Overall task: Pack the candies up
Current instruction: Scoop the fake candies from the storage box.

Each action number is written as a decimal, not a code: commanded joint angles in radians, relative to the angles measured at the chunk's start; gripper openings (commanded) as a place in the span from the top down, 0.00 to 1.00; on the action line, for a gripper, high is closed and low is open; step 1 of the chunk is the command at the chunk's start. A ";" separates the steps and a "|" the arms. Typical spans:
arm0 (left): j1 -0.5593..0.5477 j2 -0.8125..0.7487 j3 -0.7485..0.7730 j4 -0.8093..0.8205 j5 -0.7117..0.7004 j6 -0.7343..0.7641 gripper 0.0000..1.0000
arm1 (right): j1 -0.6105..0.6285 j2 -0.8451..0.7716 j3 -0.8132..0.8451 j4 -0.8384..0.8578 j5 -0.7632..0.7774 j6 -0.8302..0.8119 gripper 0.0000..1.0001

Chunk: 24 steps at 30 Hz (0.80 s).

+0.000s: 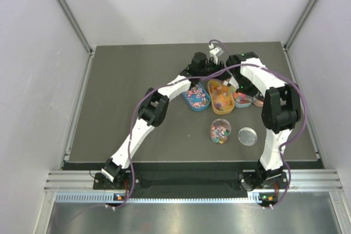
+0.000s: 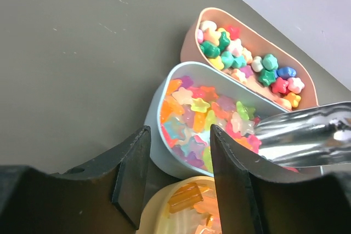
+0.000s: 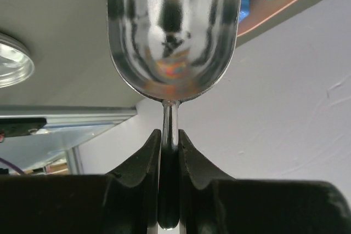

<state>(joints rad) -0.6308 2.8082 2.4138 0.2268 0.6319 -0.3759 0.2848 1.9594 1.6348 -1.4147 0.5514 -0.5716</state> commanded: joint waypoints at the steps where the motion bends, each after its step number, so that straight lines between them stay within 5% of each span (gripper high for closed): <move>1: -0.007 -0.013 -0.009 0.031 0.029 0.009 0.48 | 0.004 0.038 0.039 -0.070 -0.261 0.022 1.00; 11: -0.018 -0.019 -0.024 0.022 0.040 0.015 0.50 | -0.003 0.091 0.143 -0.070 -0.306 0.042 1.00; 24: -0.017 -0.009 -0.019 0.100 0.034 0.005 0.48 | -0.087 0.131 0.031 -0.066 -0.476 0.111 1.00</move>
<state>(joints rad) -0.6315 2.8082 2.3894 0.2340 0.6460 -0.3767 0.2176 2.0354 1.6943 -1.4139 0.2649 -0.4808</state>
